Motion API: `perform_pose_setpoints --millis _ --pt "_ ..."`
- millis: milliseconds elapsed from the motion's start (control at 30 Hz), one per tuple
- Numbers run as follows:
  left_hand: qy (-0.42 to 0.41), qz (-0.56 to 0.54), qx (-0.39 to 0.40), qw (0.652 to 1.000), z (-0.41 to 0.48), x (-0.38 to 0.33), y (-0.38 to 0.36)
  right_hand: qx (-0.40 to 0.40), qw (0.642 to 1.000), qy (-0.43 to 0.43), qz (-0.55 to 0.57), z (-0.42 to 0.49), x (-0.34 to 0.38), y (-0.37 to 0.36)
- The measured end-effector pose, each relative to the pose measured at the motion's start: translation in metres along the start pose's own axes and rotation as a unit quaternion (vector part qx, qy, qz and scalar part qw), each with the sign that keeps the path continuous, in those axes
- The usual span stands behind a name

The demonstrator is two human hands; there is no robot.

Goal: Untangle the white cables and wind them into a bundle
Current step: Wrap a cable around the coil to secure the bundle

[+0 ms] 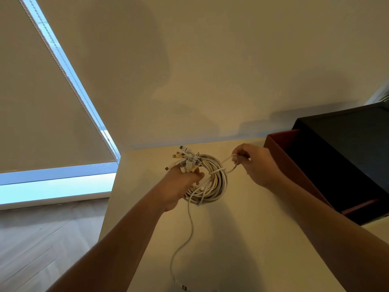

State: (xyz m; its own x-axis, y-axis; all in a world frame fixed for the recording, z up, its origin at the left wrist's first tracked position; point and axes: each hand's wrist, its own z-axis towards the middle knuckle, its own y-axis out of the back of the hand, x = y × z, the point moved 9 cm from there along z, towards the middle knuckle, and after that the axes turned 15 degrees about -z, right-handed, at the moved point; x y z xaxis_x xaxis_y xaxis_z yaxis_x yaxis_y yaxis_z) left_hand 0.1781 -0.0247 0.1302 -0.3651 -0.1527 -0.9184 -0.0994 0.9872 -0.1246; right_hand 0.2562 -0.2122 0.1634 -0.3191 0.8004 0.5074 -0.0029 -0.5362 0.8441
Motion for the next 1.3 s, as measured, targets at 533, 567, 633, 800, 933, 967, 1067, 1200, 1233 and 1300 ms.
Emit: perform_pose_setpoints --millis 533,567,633,800,933,967,1067,1200,1233,1300 --pt "-0.010 0.193 0.113 0.975 -0.011 -0.005 -0.002 0.197 0.979 -0.001 0.052 0.003 -0.009 -0.005" --pt "-0.010 0.186 0.116 0.976 -0.011 -0.007 -0.001 0.206 0.977 -0.001 0.051 0.004 -0.010 -0.004" --pt "-0.017 0.172 0.113 0.978 -0.011 -0.009 0.001 0.209 0.976 -0.016 0.056 0.004 -0.014 -0.005" --pt "-0.020 0.159 0.119 0.980 -0.012 -0.017 0.002 0.199 0.979 -0.025 0.025 0.003 -0.025 -0.016" --pt "-0.014 0.132 0.128 0.983 -0.017 -0.021 0.004 0.207 0.977 0.014 -0.054 0.003 -0.029 -0.019" --pt "-0.014 0.130 0.119 0.984 -0.018 -0.023 0.005 0.208 0.975 0.019 -0.074 0.004 -0.031 -0.019" --pt "-0.008 0.137 0.099 0.986 -0.020 -0.027 0.010 0.194 0.974 0.025 -0.119 0.007 -0.038 -0.020" --pt "-0.011 0.147 0.103 0.984 -0.022 -0.031 0.009 0.167 0.970 0.037 -0.171 0.009 -0.043 -0.021" --pt "-0.009 0.146 0.104 0.984 -0.023 -0.031 0.009 0.154 0.968 0.045 -0.193 0.009 -0.044 -0.019" --pt "-0.006 0.134 0.101 0.986 -0.022 -0.028 0.010 0.108 0.959 0.073 -0.251 0.009 -0.042 -0.012"
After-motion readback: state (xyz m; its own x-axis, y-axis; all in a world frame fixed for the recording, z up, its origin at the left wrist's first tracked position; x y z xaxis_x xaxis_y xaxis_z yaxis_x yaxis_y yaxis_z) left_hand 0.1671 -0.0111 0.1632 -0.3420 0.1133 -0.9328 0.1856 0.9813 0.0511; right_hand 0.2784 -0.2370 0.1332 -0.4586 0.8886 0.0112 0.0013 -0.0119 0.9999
